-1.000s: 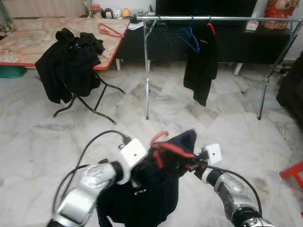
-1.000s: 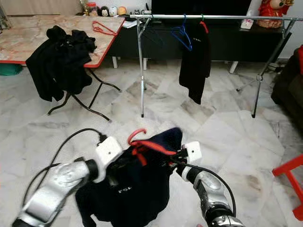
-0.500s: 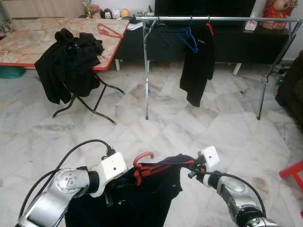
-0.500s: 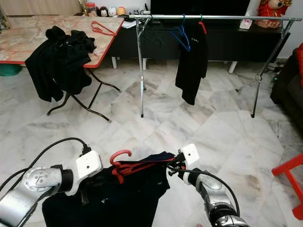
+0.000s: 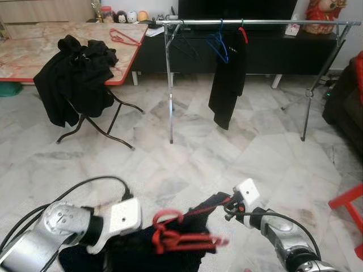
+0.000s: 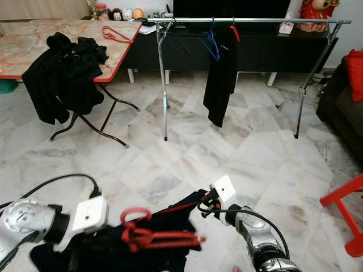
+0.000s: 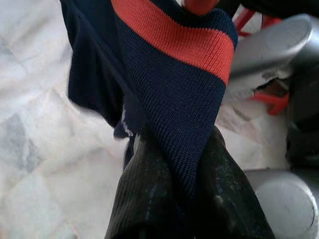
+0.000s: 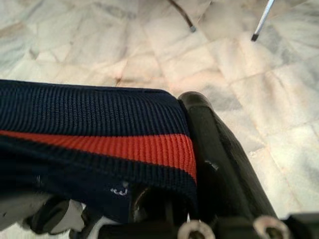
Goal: Hang hanger
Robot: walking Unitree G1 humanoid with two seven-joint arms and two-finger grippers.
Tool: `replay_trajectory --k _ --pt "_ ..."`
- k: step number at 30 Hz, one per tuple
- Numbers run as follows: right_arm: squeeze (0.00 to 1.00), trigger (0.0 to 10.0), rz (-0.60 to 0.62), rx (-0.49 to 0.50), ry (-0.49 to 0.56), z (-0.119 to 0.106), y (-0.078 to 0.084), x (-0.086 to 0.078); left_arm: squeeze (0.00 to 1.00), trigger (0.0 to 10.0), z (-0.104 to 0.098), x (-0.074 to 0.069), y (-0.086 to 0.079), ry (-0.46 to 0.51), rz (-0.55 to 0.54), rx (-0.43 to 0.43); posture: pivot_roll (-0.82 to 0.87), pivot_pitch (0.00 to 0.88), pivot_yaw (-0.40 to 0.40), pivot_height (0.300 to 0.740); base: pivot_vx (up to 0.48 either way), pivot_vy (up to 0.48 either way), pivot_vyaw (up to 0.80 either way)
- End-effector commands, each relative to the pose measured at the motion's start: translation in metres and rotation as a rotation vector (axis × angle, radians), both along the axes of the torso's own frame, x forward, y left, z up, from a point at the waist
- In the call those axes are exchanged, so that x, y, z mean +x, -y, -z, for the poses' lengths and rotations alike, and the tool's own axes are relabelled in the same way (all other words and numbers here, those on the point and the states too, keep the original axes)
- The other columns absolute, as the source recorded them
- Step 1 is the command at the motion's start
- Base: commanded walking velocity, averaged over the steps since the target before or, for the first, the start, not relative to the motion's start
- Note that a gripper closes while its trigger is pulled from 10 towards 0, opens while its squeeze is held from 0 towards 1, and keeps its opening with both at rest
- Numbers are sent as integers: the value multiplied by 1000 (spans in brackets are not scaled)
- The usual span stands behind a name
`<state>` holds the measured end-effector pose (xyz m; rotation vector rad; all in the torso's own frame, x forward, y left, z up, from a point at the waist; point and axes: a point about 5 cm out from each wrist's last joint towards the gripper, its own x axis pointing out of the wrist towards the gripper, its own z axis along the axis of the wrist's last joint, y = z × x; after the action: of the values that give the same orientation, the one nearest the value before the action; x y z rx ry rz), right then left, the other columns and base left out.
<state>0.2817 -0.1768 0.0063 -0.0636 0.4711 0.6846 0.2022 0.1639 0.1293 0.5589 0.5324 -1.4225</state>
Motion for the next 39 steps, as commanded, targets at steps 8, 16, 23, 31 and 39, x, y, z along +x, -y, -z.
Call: replay_trajectory --k 8,16,23,31,39 --pt "0 0 -38 -164 -1 3 8 0 0 10000 0 -3 18 36 101 -9 44 0 -47 716 0 0 0" --pt "855 10000 0 -94 -36 3 1 3 0 10000 2 -1 23 50 98 -12 47 0 -46 716 0 0 0" --pt "1000 10000 -63 -53 -54 -4 5 6 0 10000 3 4 16 67 76 5 41 0 -41 716 0 0 0" --pt "1000 10000 -187 13 -139 -12 19 3 0 10000 1 7 21 71 79 -28 26 0 -34 716 0 0 0" --pt "1000 10000 -273 71 -217 -13 26 -4 0 10000 1 7 25 69 88 -48 26 0 -34 716 0 0 0"
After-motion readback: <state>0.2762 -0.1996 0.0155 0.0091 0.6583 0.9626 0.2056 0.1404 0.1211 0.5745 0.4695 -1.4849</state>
